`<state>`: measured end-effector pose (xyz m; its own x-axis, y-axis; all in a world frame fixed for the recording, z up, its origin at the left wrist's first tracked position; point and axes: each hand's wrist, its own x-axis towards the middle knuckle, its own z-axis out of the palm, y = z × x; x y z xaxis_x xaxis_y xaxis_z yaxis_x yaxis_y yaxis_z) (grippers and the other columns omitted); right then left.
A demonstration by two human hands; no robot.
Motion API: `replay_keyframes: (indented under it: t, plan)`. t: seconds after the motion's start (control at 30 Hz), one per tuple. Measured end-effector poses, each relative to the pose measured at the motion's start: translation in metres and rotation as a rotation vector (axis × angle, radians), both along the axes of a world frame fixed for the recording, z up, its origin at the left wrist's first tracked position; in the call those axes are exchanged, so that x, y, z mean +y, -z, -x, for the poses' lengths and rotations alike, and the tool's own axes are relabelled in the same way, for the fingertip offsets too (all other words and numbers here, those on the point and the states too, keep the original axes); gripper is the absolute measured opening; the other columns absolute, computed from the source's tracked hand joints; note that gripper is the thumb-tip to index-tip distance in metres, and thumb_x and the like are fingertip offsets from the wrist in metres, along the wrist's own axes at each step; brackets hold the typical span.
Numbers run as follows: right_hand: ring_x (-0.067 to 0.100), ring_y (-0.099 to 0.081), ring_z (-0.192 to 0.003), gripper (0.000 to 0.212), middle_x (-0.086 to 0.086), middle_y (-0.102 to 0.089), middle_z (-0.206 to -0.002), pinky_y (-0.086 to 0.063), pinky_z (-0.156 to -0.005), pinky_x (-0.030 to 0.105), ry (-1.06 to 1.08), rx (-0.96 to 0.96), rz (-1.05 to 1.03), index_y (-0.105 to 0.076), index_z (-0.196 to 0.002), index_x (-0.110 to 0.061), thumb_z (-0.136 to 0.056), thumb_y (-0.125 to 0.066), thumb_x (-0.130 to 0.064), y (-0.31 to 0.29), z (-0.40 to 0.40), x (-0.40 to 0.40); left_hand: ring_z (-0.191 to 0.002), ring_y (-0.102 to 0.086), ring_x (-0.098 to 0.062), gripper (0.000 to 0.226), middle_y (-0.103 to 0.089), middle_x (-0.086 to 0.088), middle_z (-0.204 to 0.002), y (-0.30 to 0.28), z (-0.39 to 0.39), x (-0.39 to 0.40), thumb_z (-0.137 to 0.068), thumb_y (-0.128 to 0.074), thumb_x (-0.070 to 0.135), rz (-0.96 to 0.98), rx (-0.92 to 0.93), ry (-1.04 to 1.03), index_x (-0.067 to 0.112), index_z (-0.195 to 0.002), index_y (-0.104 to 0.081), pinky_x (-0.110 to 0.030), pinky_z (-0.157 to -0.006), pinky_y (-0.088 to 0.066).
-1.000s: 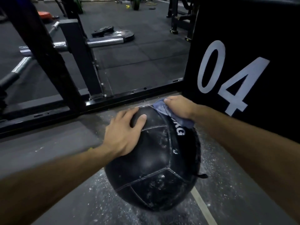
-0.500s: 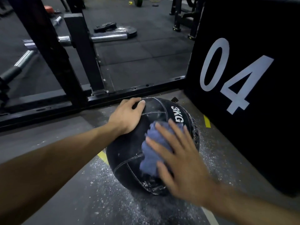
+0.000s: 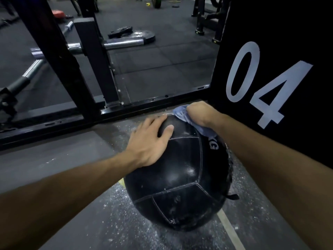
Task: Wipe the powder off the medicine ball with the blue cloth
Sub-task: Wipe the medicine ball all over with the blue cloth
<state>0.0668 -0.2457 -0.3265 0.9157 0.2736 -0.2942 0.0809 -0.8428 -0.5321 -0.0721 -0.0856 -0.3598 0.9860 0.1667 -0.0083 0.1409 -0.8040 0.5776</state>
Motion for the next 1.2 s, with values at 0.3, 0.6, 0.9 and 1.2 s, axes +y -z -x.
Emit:
replay_keyframes:
  t: [0.3, 0.6, 0.9, 1.2]
  plan:
    - [0.02, -0.026, -0.158, 0.062, -0.007, -0.044, -0.164, -0.018, -0.128, 0.057, -0.338, -0.503, -0.128, -0.062, -0.14, -0.035, -0.095, -0.023, -0.053, 0.009, 0.091, -0.007, -0.132, -0.058, -0.024, 0.054, -0.064, 0.001, -0.143, 0.0, -0.053, 0.037, -0.102, -0.036, 0.06, 0.183, 0.034, -0.06, 0.031, -0.14, -0.062, -0.041, -0.112, -0.043]
    - [0.019, -0.028, -0.156, 0.052, 0.0, -0.038, -0.166, -0.024, -0.128, 0.048, -0.149, -0.46, -0.177, -0.057, -0.15, -0.036, -0.107, -0.032, -0.048, 0.007, 0.037, -0.008, -0.142, -0.046, -0.014, 0.048, -0.053, 0.003, -0.154, -0.001, -0.034, 0.034, -0.107, -0.048, 0.048, 0.137, -0.189, -0.064, 0.024, -0.148, -0.056, -0.027, -0.118, -0.032]
    - [0.017, -0.057, -0.134, 0.057, -0.015, -0.059, -0.151, -0.047, -0.112, 0.041, -0.064, -0.295, -0.149, -0.073, -0.123, -0.041, -0.084, -0.032, -0.051, -0.007, -0.027, 0.0, -0.156, -0.023, -0.009, 0.058, -0.032, 0.013, -0.167, 0.016, -0.076, 0.037, -0.103, -0.041, 0.065, 0.211, -0.116, 0.011, 0.044, -0.156, -0.042, -0.041, -0.13, -0.014]
    - [0.032, -0.022, -0.162, 0.056, 0.007, -0.042, -0.168, -0.019, -0.125, 0.065, -0.417, -0.952, 0.107, -0.063, -0.146, -0.027, -0.093, -0.055, -0.043, 0.055, 0.116, 0.009, -0.126, -0.057, -0.01, 0.046, -0.061, -0.001, -0.141, 0.016, -0.109, 0.051, -0.103, -0.065, 0.031, 0.604, -0.123, 0.049, 0.015, -0.146, -0.059, -0.025, -0.112, -0.044]
